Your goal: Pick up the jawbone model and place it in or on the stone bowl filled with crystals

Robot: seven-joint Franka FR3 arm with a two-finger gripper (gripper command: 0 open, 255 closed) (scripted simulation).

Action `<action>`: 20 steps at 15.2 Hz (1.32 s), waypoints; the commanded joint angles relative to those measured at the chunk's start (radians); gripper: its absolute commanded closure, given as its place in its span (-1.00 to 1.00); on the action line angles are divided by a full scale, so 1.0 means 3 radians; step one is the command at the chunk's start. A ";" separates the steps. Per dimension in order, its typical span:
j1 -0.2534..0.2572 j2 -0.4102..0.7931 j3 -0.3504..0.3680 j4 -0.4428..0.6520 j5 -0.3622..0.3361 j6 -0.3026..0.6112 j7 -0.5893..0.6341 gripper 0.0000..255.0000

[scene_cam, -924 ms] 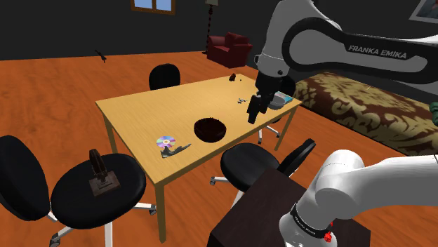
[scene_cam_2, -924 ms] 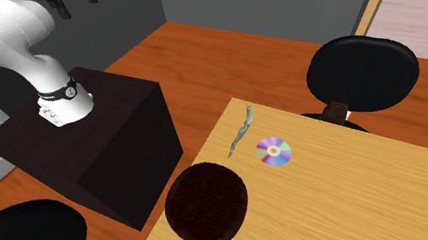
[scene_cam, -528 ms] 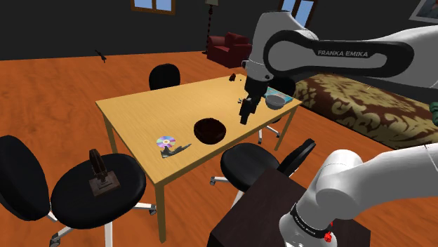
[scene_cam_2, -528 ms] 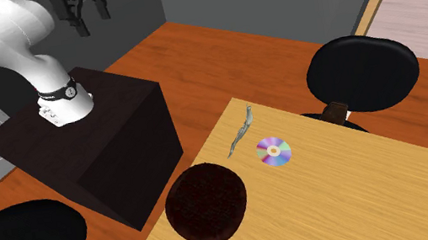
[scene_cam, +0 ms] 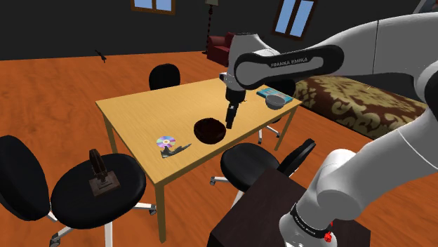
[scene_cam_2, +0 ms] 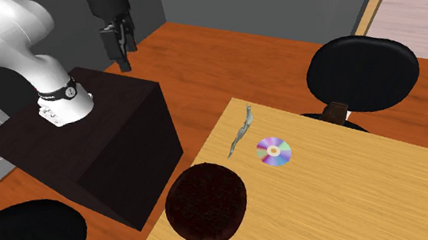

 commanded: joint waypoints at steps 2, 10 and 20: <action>0.0044 0.0420 -0.0054 0.0200 -0.0035 0.0200 -0.0321 -1.00; 0.0123 0.1484 -0.0061 0.0796 -0.0074 0.0613 -0.1072 -1.00; 0.0179 0.2751 0.0101 0.1786 -0.0206 0.0830 -0.1836 -1.00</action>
